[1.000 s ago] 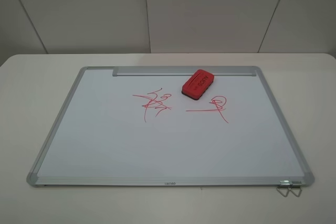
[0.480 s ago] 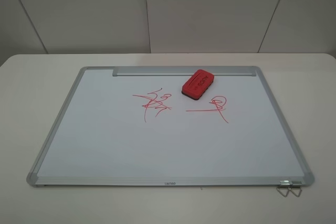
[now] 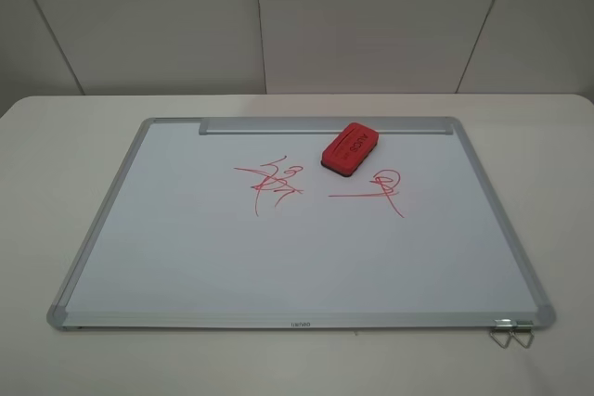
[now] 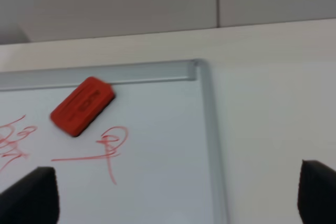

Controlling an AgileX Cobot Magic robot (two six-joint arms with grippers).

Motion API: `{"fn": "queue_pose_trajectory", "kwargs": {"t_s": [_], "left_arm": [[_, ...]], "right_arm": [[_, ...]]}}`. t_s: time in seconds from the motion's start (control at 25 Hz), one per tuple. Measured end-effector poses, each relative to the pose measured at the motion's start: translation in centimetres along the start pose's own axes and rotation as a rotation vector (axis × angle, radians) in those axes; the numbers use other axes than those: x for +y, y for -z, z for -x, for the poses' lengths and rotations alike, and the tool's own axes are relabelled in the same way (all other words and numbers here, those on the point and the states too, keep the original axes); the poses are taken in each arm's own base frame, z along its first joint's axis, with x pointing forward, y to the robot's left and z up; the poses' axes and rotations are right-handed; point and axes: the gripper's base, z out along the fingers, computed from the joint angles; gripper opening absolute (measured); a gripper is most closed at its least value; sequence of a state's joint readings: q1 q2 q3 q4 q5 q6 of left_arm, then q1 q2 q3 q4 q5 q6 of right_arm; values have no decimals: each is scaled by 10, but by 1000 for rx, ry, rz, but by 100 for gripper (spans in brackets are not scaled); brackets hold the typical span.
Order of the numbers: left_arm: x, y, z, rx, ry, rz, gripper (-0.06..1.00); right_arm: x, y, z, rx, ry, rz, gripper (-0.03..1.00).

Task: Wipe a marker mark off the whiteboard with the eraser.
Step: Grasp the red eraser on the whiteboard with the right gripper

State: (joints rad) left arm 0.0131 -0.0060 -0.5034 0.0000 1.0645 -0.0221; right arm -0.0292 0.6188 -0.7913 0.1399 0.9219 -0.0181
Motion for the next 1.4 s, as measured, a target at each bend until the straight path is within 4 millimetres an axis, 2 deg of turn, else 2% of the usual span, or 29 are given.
{"fn": "queue_pose_trajectory", "kwargs": {"t_s": [0.24,0.48,0.76,1.04,1.24,1.4], "left_arm": [[0,0,0,-1,0,0,77],[0,0,0,-2,0,0,77],[0,0,0,-2,0,0,77],[0,0,0,-3,0,0,77],[0,0,0,-3,0,0,77],[0,0,0,-3,0,0,77]], "right_arm": [[36,-73,31,240,151,141,83],[74,-160,53,417,260,153,83],[118,-245,67,542,139,99,83],[145,-307,70,568,7,-68,83],[153,-339,66,585,-38,-220,83],[158,-360,66,590,-110,-275,83]]}}
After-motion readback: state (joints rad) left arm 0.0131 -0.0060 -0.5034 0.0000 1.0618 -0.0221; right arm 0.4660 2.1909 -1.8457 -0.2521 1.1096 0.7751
